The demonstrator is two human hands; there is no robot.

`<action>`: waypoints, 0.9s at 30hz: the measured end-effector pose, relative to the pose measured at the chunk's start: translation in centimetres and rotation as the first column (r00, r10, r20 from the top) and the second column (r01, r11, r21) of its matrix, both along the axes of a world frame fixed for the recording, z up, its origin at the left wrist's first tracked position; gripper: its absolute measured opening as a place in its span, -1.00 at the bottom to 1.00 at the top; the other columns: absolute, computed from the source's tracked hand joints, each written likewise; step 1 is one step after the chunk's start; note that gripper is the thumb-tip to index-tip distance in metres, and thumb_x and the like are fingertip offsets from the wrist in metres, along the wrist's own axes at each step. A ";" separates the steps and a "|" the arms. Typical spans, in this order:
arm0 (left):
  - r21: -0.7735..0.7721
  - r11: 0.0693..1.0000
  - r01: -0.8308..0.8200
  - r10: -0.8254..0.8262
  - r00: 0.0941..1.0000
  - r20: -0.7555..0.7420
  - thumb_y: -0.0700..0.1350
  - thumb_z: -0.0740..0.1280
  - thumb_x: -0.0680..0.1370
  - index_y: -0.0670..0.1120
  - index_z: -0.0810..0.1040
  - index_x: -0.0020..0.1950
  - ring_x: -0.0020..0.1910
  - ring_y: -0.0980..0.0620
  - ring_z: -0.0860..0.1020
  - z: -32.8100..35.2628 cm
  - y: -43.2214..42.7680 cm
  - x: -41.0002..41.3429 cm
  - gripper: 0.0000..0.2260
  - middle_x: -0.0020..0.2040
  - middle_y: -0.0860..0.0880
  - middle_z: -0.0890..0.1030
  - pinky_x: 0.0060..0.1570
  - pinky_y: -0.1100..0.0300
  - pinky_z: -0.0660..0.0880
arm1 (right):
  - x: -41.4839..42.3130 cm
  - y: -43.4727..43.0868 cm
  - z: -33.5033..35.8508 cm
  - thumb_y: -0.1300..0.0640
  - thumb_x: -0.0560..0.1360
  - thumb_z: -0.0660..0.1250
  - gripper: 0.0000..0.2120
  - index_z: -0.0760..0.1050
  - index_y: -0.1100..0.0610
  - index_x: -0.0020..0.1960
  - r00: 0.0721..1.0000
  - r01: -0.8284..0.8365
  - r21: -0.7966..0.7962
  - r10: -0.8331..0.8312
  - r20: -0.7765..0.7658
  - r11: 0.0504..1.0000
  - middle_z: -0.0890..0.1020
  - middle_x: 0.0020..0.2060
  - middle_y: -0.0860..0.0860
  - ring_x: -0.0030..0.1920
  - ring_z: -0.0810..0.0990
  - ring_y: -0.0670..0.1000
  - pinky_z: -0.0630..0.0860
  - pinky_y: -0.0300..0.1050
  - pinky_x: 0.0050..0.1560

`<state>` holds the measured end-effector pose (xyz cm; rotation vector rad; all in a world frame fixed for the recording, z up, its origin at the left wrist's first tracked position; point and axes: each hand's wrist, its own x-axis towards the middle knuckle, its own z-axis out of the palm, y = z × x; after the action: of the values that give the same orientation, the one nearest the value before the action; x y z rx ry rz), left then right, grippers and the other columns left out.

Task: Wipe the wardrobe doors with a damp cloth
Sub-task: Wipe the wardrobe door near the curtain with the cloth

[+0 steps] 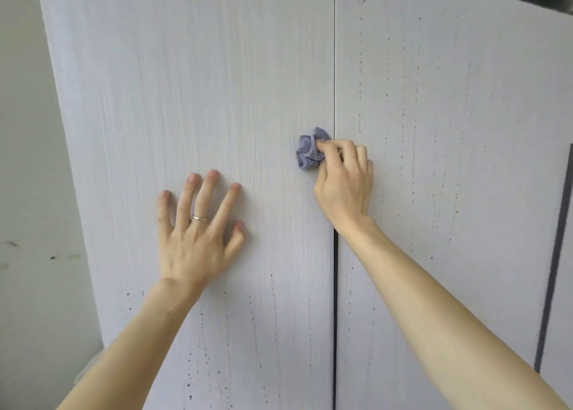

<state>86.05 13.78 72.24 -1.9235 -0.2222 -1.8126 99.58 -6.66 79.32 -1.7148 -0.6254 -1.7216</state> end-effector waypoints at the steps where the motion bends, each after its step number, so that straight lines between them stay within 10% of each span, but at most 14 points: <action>1: -0.019 1.000 0.007 -0.006 1.000 0.015 -0.01 0.28 0.55 -0.02 0.54 0.42 0.46 -0.23 0.40 -0.1 -0.3 0.2 -0.57 0.49 -0.14 0.44 0.42 -0.32 0.19 | 0.1 0.2 -1.0 0.32 0.47 0.32 -0.69 0.62 0.07 0.14 1.000 -0.020 0.028 0.020 0.002 0.999 0.62 0.02 -0.03 -0.06 0.43 0.06 0.35 -0.05 -0.18; 9: -0.108 0.994 0.011 -0.005 0.999 0.052 -0.09 0.21 0.57 -0.02 0.45 0.50 0.50 -0.23 0.34 -1.6 -1.6 1.1 -0.53 0.52 -0.15 0.39 0.46 -0.31 0.15 | 0.5 -0.8 -19.6 0.29 0.54 0.27 -0.68 0.54 0.06 0.24 0.996 -0.090 -0.108 0.091 0.006 0.990 0.57 0.08 -0.03 -0.11 0.55 0.09 0.42 -0.03 -0.16; 17: -0.119 0.993 -0.006 0.011 0.999 0.041 -0.08 0.26 0.55 -0.01 0.47 0.49 0.50 -0.21 0.31 -1.3 -1.9 1.2 -0.52 0.52 -0.15 0.39 0.46 -0.31 0.16 | 1.2 0.2 -1.4 0.32 0.48 0.30 -0.70 0.64 0.12 0.15 0.988 -0.147 0.073 0.143 0.062 0.986 0.59 -0.01 0.05 -0.10 0.51 0.13 0.33 -0.07 -0.16; 22: -0.285 0.936 0.209 -0.238 0.969 -0.071 -0.12 0.26 0.55 0.03 0.43 0.50 0.55 -0.18 0.23 -1.1 -2.3 -1.1 -0.51 0.58 -0.10 0.22 0.54 -0.19 -0.01 | 0.7 1.9 -5.0 0.33 0.53 0.25 -0.70 0.65 0.11 0.16 0.988 -0.149 0.165 0.138 0.075 0.975 0.61 0.01 0.05 -0.08 0.49 0.12 0.35 -0.06 -0.12; 27: -0.551 0.745 0.374 -0.251 0.924 0.288 -0.10 0.22 0.55 0.03 0.32 0.51 0.55 -0.05 0.16 -5.4 0.1 -8.2 -0.51 0.59 -0.06 0.14 0.51 0.07 0.04 | -0.8 1.7 -20.4 0.39 0.52 0.29 -0.70 0.65 0.18 0.18 0.969 -0.238 -0.134 0.244 0.032 0.962 0.60 0.08 0.08 -0.10 0.54 0.17 0.44 -0.06 0.00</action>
<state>77.85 13.86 66.86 -2.3048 -0.6434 -2.3785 98.77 -4.91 58.88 -1.6107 -0.9460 -1.5838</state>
